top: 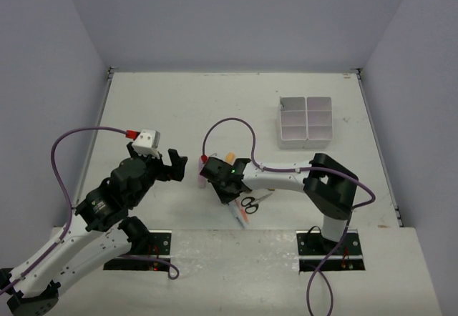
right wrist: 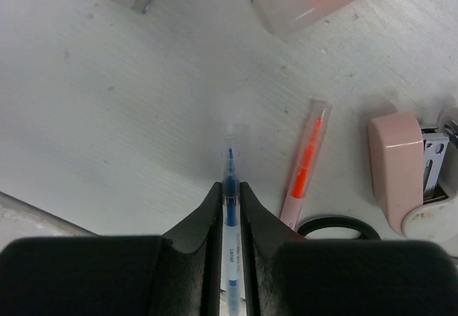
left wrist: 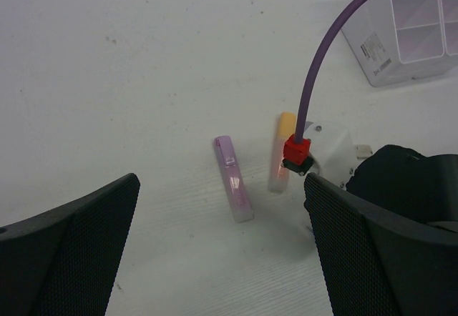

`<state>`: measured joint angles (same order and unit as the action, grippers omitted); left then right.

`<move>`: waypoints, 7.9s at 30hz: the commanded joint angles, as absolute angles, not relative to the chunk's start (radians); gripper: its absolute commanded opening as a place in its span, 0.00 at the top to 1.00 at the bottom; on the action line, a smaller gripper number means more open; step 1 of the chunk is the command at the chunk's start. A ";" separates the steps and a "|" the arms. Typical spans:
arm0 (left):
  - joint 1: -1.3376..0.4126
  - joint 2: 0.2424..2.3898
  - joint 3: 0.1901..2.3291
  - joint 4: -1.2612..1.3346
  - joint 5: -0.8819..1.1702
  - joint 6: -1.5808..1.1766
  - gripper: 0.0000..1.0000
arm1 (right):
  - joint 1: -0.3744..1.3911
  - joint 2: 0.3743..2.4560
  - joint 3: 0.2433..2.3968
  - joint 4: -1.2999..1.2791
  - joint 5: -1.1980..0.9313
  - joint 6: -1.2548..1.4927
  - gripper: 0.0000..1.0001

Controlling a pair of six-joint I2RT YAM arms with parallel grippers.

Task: Sort the stationery into containers
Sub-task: Pick up the pen from the center of the board, then place the pen in the storage box, then pick up the pen from the center of the board, then place the pen in the storage box.

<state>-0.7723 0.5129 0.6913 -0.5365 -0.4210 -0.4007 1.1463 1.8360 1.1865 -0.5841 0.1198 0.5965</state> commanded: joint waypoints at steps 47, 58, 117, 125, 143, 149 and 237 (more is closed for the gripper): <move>-0.769 0.539 0.682 -0.482 -0.361 -0.359 0.00 | 0.208 1.480 0.841 0.962 0.337 0.281 1.00; -0.769 0.538 0.681 -0.479 -0.350 -0.354 0.00 | 0.209 1.578 0.781 1.028 0.351 0.309 1.00; -0.767 0.429 0.684 -0.497 -0.420 -0.377 0.00 | 1.149 1.706 1.205 -0.552 0.230 0.651 0.62; -0.767 0.423 0.683 -0.497 -0.419 -0.377 0.00 | 1.132 1.782 1.206 -0.549 0.215 0.647 0.63; -0.768 0.429 0.683 -0.494 -0.410 -0.373 0.00 | 1.097 1.876 1.162 -0.508 0.171 0.658 0.74; -0.768 0.431 0.683 -0.494 -0.407 -0.371 0.00 | 1.098 1.854 1.167 -0.517 0.162 0.645 1.00; -0.767 0.527 0.687 -0.499 -0.422 -0.372 0.00 | 0.465 0.902 0.725 -0.073 -0.409 0.402 0.01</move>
<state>-0.7723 0.5198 0.6888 -0.5140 -0.4016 -0.3748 0.4630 0.8771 0.7833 0.0783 -0.1309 0.3243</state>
